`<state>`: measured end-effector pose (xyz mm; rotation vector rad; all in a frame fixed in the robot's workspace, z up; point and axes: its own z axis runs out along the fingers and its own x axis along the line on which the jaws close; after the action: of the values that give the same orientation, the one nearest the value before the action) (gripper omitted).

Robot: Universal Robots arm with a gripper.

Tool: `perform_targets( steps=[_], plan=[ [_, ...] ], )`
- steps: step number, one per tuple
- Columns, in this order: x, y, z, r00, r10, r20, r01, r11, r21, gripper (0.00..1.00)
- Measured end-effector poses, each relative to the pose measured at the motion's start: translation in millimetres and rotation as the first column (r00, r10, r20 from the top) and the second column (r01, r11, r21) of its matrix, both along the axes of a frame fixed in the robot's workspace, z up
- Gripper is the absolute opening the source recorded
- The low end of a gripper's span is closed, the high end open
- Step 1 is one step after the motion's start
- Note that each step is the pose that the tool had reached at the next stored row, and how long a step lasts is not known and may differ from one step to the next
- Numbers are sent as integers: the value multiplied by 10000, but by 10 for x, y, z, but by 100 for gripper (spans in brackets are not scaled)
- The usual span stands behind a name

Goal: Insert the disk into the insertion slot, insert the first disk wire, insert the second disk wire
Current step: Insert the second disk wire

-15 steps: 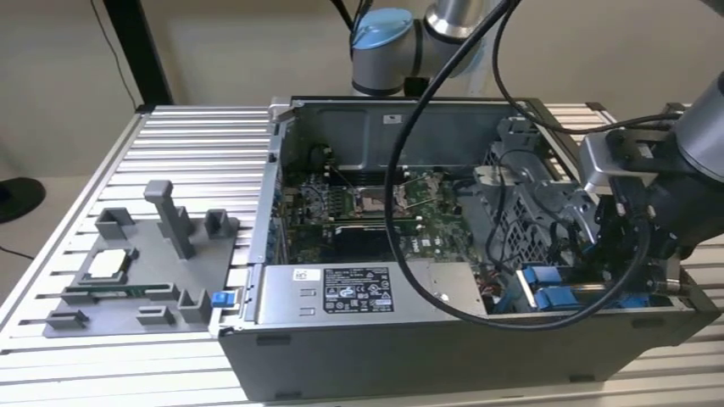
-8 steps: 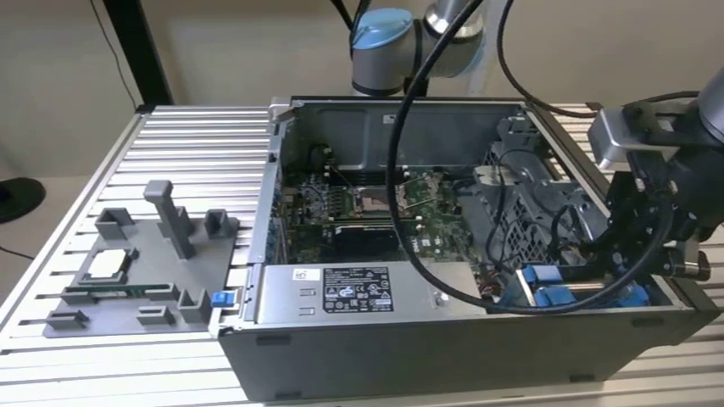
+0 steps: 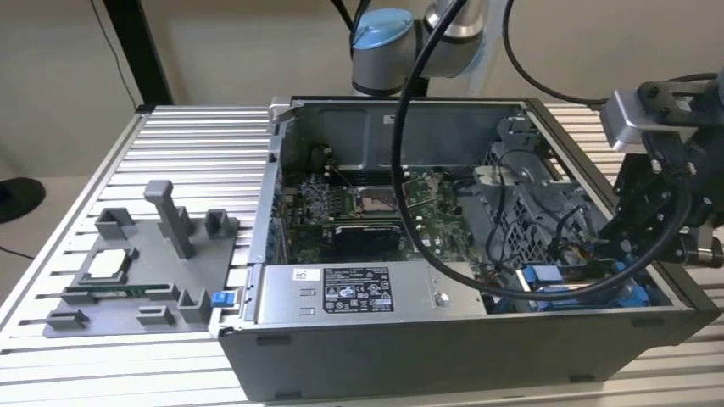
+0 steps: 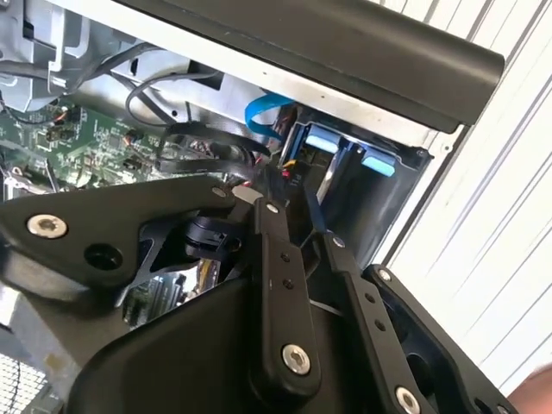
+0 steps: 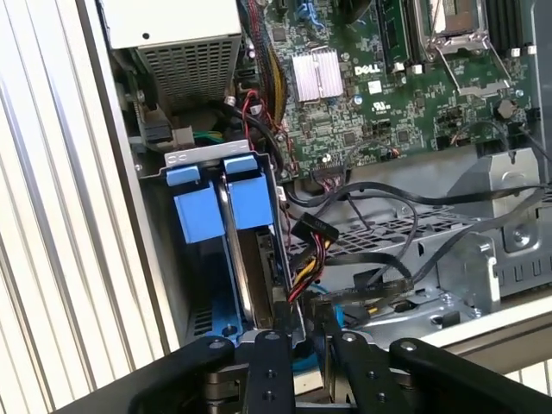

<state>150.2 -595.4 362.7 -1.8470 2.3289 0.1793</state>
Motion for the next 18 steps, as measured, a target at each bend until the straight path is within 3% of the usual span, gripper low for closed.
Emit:
perform_targets(
  steps=[11,18],
  plan=[
    [54,111,-20,10000,1,3,-1,10000,1,100],
    [135,117,-72,10000,1,-28,-1,10000,-16,100]
  ],
)
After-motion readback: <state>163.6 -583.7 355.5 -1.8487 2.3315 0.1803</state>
